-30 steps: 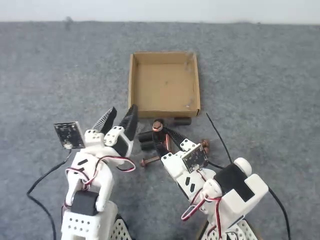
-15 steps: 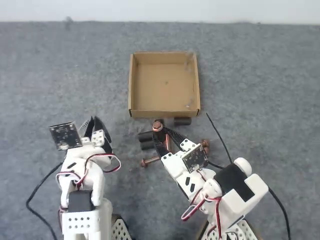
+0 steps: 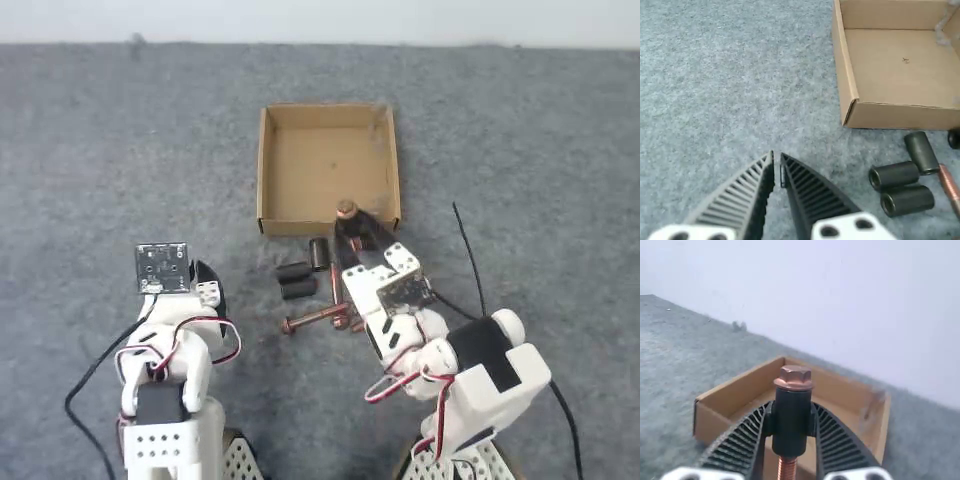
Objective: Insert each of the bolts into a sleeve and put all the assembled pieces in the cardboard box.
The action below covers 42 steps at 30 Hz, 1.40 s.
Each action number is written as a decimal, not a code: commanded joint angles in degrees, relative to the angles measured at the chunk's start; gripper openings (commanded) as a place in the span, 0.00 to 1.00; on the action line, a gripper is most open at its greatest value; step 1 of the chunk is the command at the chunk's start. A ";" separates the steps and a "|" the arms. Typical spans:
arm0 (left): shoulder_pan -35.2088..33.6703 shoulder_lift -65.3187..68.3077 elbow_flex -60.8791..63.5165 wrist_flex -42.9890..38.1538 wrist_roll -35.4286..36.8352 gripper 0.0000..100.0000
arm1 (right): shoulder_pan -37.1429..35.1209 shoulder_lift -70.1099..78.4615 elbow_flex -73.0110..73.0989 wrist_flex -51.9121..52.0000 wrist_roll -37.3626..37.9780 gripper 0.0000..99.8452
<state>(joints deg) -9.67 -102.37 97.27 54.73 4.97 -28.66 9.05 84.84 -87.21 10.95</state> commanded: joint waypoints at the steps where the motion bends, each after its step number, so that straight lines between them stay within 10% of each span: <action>1: -0.26 0.62 -0.48 0.09 -0.62 0.02 | 0.66 -0.40 -6.77 -0.84 5.10 0.01; 42: -0.35 0.88 -0.48 -1.67 -0.62 0.02 | 11.03 19.47 -87.21 102.11 6.07 0.01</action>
<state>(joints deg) -9.93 -102.37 97.27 54.37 4.70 -18.90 29.54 5.71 9.14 16.22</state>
